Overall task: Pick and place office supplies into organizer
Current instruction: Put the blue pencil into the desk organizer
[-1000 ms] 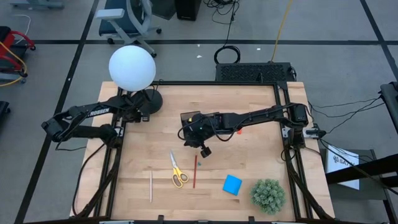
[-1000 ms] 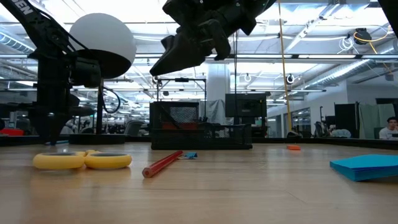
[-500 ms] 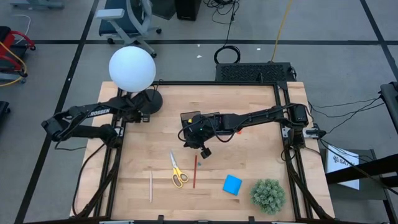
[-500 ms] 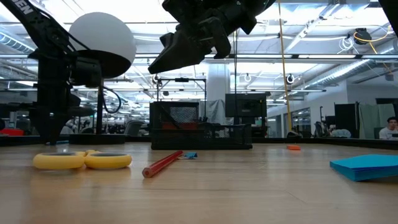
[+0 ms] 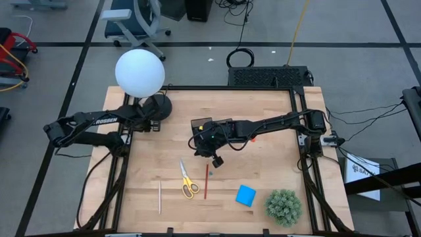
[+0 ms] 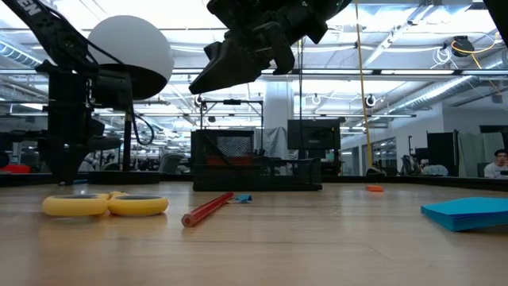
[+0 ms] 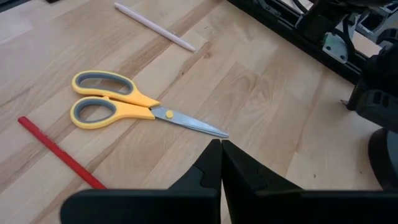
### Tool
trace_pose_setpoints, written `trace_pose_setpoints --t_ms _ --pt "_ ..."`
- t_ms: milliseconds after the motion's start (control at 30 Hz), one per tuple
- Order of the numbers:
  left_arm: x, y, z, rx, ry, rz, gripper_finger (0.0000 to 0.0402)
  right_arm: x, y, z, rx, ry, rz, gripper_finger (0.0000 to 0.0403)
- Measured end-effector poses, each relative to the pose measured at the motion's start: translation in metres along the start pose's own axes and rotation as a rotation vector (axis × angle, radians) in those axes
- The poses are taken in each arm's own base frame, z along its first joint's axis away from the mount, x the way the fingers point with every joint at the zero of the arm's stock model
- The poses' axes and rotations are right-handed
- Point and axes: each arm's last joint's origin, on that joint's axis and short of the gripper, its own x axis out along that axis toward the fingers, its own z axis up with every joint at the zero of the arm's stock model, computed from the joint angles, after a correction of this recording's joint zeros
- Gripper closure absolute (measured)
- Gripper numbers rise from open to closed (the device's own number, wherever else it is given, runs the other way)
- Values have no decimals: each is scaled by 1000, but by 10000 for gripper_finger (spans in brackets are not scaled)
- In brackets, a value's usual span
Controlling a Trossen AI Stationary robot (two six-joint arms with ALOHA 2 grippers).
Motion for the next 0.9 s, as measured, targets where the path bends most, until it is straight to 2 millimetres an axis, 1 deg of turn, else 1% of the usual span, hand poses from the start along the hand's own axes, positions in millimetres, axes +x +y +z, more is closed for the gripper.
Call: trace_pose_setpoints --t_ms 633,733,900 --pt "-5 -16 -35 60 19 0 346 0 0 0 -1 0 0 403" --pt "-10 -22 -41 89 38 -17 346 0 0 0 -2 0 0 403" --pt "-21 -35 -53 138 102 -97 346 0 0 0 -2 0 0 403"
